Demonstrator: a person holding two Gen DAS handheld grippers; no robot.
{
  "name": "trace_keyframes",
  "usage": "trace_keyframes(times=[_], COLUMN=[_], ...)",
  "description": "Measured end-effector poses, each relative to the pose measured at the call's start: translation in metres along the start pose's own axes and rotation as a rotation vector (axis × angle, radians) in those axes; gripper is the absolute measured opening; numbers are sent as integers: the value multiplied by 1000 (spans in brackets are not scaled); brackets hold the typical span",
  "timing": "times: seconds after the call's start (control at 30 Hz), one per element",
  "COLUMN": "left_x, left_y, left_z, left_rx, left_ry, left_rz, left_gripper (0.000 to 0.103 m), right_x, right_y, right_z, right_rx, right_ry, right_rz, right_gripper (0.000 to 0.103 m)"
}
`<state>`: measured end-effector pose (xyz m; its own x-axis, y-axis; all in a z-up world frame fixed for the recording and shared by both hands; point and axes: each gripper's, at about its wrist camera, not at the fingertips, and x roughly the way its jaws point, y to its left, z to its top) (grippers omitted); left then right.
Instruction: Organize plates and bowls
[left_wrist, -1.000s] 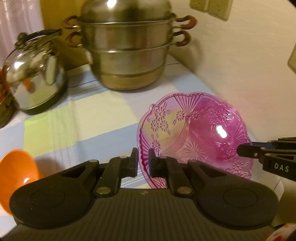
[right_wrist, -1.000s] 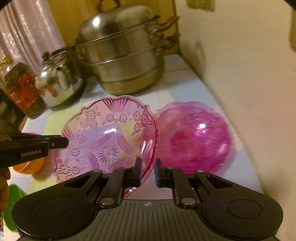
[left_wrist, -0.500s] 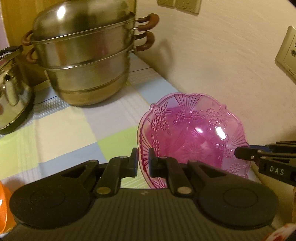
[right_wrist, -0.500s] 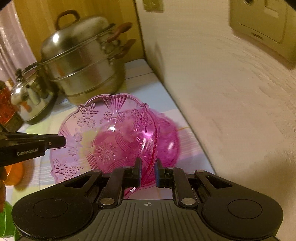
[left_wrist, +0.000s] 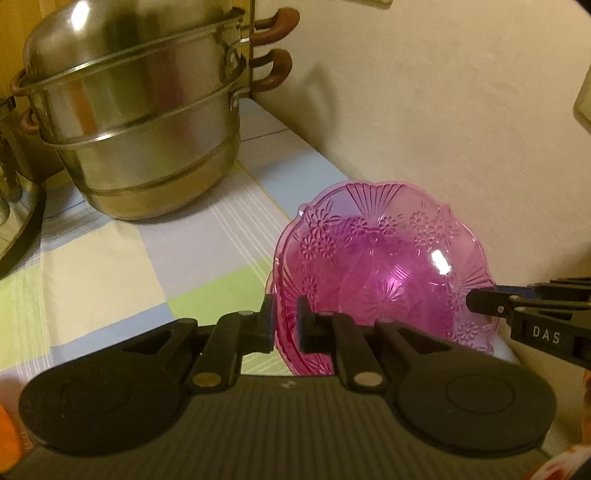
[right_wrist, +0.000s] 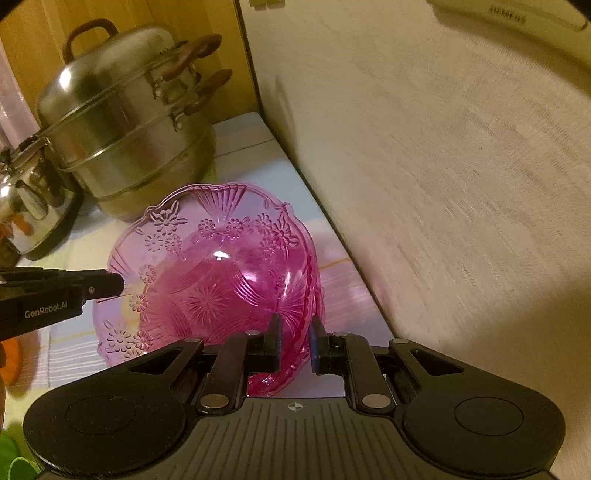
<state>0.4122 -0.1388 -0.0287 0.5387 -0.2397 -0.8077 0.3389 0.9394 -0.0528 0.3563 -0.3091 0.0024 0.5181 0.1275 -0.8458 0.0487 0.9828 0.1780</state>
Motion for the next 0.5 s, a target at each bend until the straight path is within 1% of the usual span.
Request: trace_keyframes(times=[0.27,0.5], left_x=[23,32], left_y=[1,2], left_z=[0,-2], left_rx=[-3,0], left_ry=[19,29], left_rz=[-1,0], left_gripper=[9,9], right_x=[17,28], right_y=[-4,-3], right_z=[0,1], right_rx=[-7,-13], right_ry=[11,20], right_rz=[-8,-14], right_gripper=[14,14])
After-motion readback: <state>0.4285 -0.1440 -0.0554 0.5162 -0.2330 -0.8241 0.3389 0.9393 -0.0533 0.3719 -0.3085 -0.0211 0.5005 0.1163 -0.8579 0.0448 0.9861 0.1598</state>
